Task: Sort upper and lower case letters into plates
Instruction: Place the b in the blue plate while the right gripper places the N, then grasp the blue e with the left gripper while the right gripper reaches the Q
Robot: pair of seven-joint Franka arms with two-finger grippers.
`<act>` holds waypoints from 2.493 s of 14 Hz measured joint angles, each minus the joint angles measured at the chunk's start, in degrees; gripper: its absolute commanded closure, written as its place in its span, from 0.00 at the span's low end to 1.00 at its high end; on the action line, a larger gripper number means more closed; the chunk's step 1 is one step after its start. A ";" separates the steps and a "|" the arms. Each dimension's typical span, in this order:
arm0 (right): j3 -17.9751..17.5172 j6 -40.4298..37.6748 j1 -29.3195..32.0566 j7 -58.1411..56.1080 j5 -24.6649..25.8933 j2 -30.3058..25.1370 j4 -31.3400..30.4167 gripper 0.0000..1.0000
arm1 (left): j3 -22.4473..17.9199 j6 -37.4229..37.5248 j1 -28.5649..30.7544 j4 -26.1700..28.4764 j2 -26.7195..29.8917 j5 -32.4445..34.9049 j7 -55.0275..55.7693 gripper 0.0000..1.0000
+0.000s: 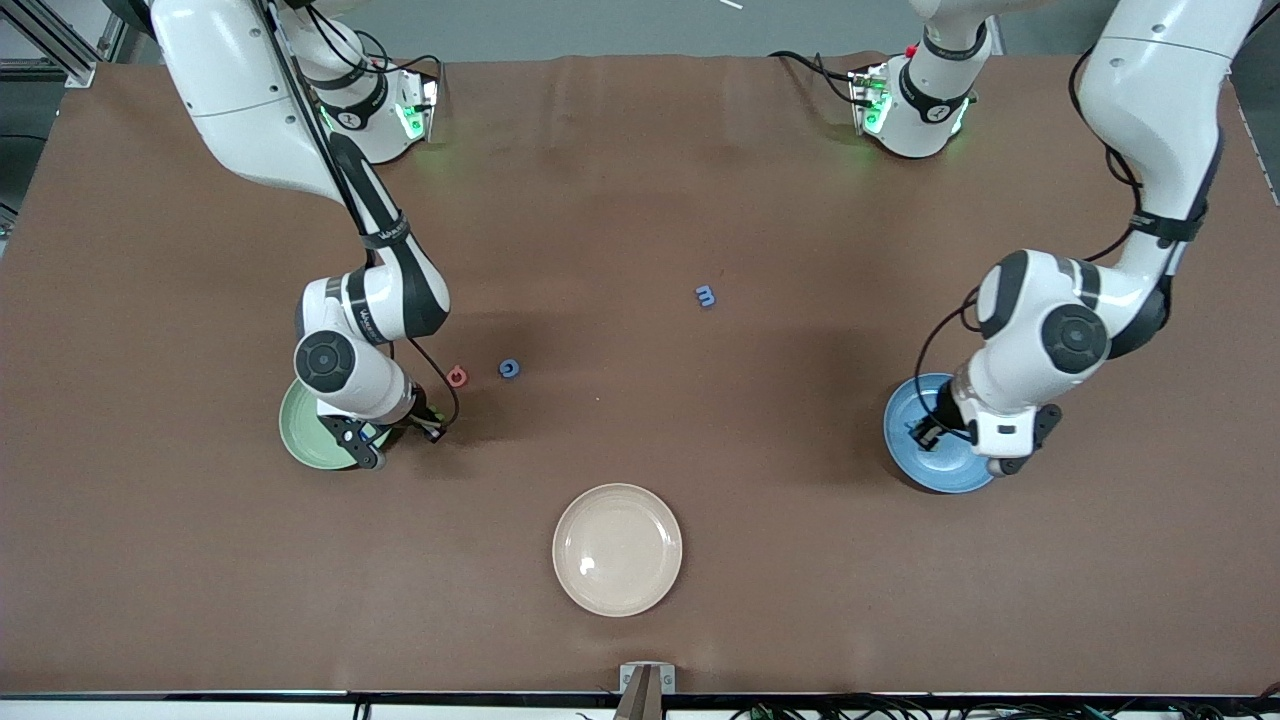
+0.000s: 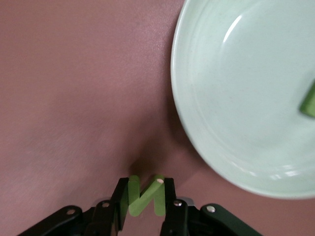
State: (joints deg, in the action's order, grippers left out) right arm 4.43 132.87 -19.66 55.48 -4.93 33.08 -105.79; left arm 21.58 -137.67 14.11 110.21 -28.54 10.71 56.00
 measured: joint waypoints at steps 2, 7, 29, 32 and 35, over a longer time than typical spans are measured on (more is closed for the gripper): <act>0.05 -7.49 0.34 -2.90 0.00 -1.92 3.73 1.00 | 0.01 0.00 2.41 0.09 -1.65 0.73 -2.73 0.01; 0.26 -9.70 8.24 -20.94 0.00 -5.70 2.01 1.00 | 3.02 6.16 2.99 -0.43 -0.70 2.63 -2.97 0.03; -2.07 -1.54 1.69 -19.43 -0.89 -7.68 -6.81 0.00 | 24.13 -3.51 -13.31 12.32 -3.83 4.51 20.10 0.37; -2.11 4.21 -2.09 -15.34 -0.92 -7.34 -9.38 0.00 | 22.31 -4.68 -14.48 12.33 -5.83 8.18 24.00 0.43; -2.07 8.30 -2.60 -14.96 -0.92 -6.77 -11.73 0.00 | 21.78 -5.72 -14.48 12.04 -7.80 10.02 26.30 0.45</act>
State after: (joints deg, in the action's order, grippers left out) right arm 2.35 141.17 -22.26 40.51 -5.85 26.31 -117.51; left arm 43.36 -143.39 -0.37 122.24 -36.33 20.73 82.29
